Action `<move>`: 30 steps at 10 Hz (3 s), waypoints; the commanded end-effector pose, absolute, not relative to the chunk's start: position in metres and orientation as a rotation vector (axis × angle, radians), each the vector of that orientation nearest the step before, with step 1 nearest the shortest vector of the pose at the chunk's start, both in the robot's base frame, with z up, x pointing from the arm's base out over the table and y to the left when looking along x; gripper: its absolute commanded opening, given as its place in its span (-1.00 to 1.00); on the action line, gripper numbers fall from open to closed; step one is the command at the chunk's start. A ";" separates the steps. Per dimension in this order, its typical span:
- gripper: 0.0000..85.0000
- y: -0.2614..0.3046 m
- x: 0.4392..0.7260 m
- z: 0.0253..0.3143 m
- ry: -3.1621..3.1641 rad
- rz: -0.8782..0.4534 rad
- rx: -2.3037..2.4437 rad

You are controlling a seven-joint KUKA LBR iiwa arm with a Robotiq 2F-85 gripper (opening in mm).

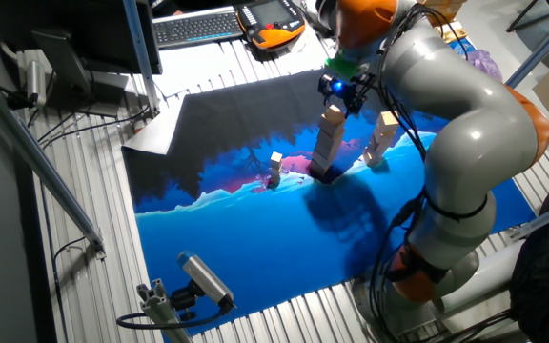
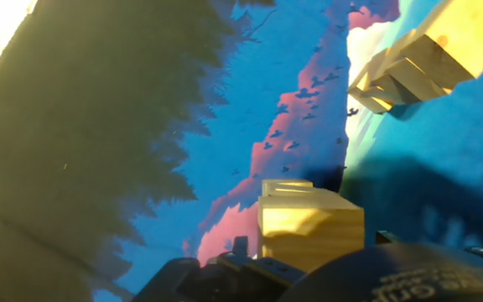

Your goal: Stack the blocks in a vertical line of five

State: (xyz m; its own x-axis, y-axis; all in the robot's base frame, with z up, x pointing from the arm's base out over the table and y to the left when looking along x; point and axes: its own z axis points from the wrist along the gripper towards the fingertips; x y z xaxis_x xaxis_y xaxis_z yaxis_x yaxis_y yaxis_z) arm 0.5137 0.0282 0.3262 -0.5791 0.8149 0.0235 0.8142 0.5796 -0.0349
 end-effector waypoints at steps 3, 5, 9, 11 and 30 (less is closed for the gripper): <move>-0.60 0.011 0.519 0.338 -2.784 -0.044 -1.292; -1.00 0.005 0.522 0.336 -2.829 -0.026 -1.228; -1.00 -0.019 0.533 0.321 -2.885 -0.024 -1.137; -1.00 -0.027 0.541 0.309 -2.902 -0.064 -1.097; -1.00 -0.041 0.554 0.226 -3.002 -0.170 -0.959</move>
